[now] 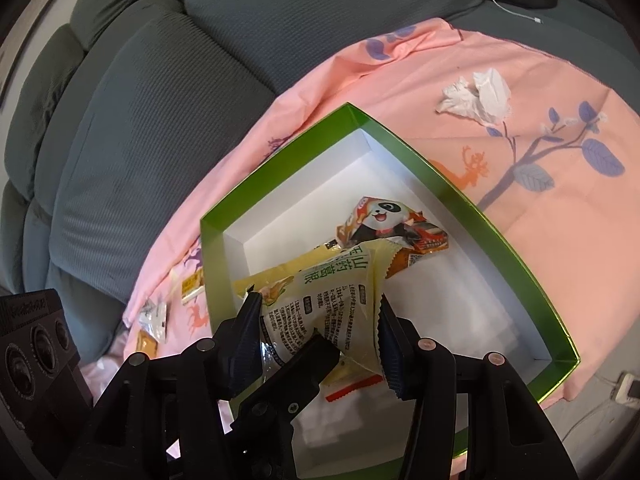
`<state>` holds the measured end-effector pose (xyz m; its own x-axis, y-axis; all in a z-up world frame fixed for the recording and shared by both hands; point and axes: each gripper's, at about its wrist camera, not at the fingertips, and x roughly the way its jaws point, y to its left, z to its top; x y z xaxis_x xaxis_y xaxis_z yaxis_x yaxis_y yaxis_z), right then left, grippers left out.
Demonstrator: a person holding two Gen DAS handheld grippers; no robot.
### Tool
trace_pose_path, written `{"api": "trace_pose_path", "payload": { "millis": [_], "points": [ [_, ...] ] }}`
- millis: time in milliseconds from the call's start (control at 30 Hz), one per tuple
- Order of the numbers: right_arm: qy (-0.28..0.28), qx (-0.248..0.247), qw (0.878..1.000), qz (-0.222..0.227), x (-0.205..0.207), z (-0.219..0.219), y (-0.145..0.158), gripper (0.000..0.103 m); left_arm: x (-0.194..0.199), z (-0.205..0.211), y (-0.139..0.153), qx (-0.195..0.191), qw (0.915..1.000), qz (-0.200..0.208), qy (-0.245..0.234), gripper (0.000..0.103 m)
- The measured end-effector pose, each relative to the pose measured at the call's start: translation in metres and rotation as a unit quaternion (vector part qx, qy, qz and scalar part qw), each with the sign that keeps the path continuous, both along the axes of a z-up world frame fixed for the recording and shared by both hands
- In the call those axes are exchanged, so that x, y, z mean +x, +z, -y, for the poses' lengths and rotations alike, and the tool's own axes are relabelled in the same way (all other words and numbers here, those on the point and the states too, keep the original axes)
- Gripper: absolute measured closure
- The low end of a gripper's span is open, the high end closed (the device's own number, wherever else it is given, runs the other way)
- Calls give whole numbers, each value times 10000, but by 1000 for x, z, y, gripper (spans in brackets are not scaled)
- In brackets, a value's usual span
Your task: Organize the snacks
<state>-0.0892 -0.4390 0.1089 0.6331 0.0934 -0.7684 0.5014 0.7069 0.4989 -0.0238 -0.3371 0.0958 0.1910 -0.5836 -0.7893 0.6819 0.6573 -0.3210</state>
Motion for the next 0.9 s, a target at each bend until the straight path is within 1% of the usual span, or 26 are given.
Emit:
{"api": "trace_pose_path", "payload": {
  "millis": [167,233,267,300,400,467,500,533,600,667,767,833,900],
  "points": [
    [-164,91,9998,-20,-2,8,-6,49,2,7,-4,13,10000,-77,-35,76],
    [-291,108,9995,-81,-4,11,-9,49,7,10,-10,20,9996,-272,-43,71],
    [-371,120,9992,-120,-5,13,-10,49,9,10,-13,-26,9991,-425,-39,71],
    [-453,135,9988,-130,-8,15,-11,49,9,10,-14,-110,9988,-482,-49,71],
    [-522,91,9985,-121,-12,19,-11,49,8,10,-15,-200,9981,-577,-66,66],
    [-622,76,9979,-164,-14,21,-12,46,7,9,-15,-213,9976,-651,-60,63],
    [-688,14,9974,-229,-16,22,-12,44,5,8,-14,-187,9978,-629,-59,58],
    [-741,-64,9968,-282,-17,22,-11,44,3,7,-11,-144,9984,-542,-46,49],
    [-847,-227,9956,-317,-20,23,-8,44,-2,0,-4,-67,9998,-182,48,41],
    [-914,-234,9952,-266,-24,25,-6,44,-3,-7,1,-40,9999,8,120,41],
    [-917,-274,9953,-155,-28,25,-1,42,1,-28,10,-161,9994,23,309,40],
    [-918,-348,9951,-77,-31,23,5,32,5,-44,15,-259,9986,21,468,30],
    [-943,-462,9945,25,-34,19,12,29,8,-68,21,-340,9971,107,674,27]
  ]
}}
